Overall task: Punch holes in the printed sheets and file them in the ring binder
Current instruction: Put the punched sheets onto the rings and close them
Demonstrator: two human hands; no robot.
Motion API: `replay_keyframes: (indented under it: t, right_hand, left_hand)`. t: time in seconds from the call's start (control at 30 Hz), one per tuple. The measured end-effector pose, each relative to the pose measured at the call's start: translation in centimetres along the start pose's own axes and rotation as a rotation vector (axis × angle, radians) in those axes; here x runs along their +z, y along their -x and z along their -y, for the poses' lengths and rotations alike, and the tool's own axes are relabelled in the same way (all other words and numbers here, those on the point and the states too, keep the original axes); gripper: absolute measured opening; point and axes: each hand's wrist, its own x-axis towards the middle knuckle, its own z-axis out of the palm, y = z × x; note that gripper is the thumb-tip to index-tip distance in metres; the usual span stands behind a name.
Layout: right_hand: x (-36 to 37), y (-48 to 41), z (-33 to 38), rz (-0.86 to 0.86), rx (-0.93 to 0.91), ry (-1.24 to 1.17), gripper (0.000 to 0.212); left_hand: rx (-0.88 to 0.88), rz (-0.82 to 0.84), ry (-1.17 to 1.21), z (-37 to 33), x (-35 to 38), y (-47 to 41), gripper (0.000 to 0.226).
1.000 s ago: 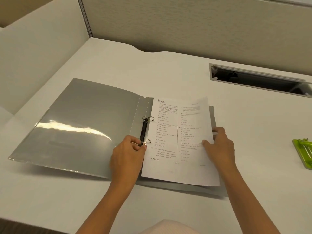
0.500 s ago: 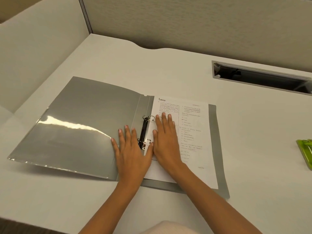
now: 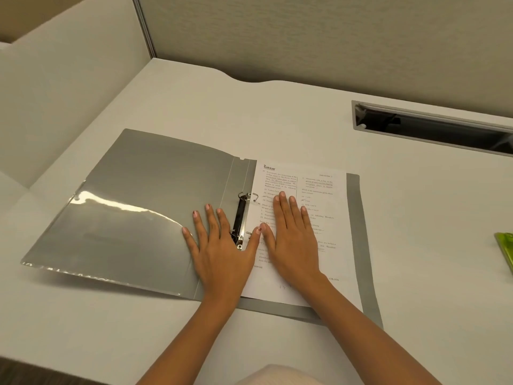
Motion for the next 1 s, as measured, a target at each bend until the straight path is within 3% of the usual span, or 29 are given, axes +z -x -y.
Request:
replay_keyframes:
  t: [1.0]
  right_hand:
    - [0.06, 0.06, 0.01, -0.012, -0.007, -0.028, 0.07]
  left_hand:
    - [0.038, -0.041, -0.043, 0.09, 0.86, -0.21, 0.087]
